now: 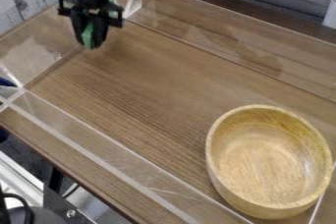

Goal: Put the green block in the brown bowl

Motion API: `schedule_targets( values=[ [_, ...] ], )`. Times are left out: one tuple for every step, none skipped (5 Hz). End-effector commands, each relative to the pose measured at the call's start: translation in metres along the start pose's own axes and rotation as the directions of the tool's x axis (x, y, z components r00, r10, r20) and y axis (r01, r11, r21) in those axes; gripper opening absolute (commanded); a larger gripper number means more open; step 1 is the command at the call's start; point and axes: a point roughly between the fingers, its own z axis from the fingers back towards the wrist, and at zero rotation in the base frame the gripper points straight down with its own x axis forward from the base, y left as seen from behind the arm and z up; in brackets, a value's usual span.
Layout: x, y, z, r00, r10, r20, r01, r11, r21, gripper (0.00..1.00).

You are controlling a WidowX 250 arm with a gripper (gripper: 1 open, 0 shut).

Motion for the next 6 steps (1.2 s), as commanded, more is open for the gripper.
schedule_targets(
  values=[
    [0.002,-0.005,0.049,0.996,-0.009,0.091,0.011,1.0,-0.019,0.0],
    [0.002,-0.015,0.07,0.992,-0.037,0.118,0.044,0.998,-0.051,0.0],
    [0.006,-0.005,0.057,0.994,-0.016,0.108,0.02,0.999,-0.038,0.0],
    [0.011,0.009,0.045,0.995,0.018,0.1,-0.016,1.0,-0.023,0.0],
    [0.008,0.011,0.034,0.995,0.043,0.092,-0.042,0.999,-0.01,0.0],
    [0.005,0.007,0.024,0.994,0.068,0.083,-0.068,0.998,0.003,0.0]
  ],
)
